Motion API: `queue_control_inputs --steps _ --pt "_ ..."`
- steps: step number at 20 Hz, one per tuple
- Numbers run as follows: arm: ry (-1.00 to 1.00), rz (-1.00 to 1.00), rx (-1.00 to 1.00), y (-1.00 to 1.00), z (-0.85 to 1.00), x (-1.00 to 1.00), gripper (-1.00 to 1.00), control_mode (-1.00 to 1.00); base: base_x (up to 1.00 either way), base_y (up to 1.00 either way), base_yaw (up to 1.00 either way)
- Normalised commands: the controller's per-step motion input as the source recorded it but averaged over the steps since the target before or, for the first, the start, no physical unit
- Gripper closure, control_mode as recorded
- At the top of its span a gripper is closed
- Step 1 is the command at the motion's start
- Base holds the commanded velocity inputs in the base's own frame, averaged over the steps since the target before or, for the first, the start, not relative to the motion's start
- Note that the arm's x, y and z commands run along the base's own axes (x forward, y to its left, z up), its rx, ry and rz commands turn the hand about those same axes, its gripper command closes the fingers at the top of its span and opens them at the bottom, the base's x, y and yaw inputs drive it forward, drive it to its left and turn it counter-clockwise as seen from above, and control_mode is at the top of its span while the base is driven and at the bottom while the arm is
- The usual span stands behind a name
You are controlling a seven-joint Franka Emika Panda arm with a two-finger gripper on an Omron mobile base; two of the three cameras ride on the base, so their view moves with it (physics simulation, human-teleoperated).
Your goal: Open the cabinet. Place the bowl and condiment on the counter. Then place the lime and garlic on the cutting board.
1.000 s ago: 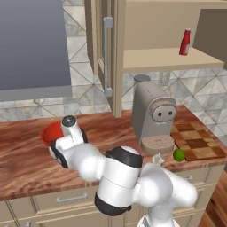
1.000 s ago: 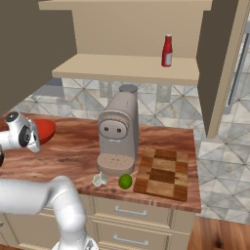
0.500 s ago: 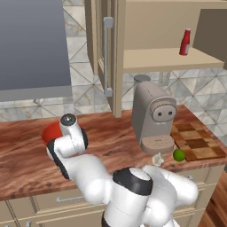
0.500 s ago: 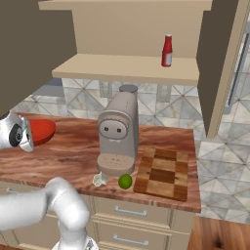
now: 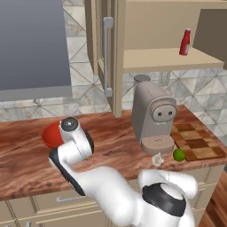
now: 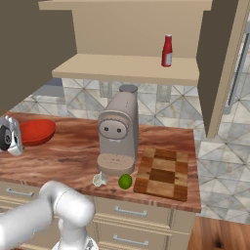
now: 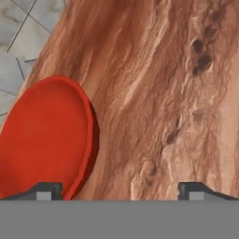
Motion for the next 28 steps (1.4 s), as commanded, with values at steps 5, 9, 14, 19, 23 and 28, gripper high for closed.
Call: queue_control_inputs --steps 5,9,14,19,23,28 --pt "-0.08 0.0 0.0 -0.01 0.48 -0.89 -1.0 -1.0 0.0 0.0 0.0" --pt "-0.07 0.0 0.01 -0.18 0.42 -0.94 -1.0 -1.0 0.0 0.0 0.0" --pt "0.0 0.0 0.04 -0.47 0.45 -1.0 -1.0 -1.0 0.0 0.0 0.0" --pt "0.0 0.0 0.07 -0.64 0.68 -1.0 -1.0 -1.0 0.0 0.0 0.0" --pt "0.0 0.0 0.04 -0.58 0.62 -1.0 -1.0 -1.0 0.0 0.0 0.0" --pt "0.0 0.0 0.05 -0.57 0.67 -0.94 -1.0 -1.0 0.0 0.0 0.0"
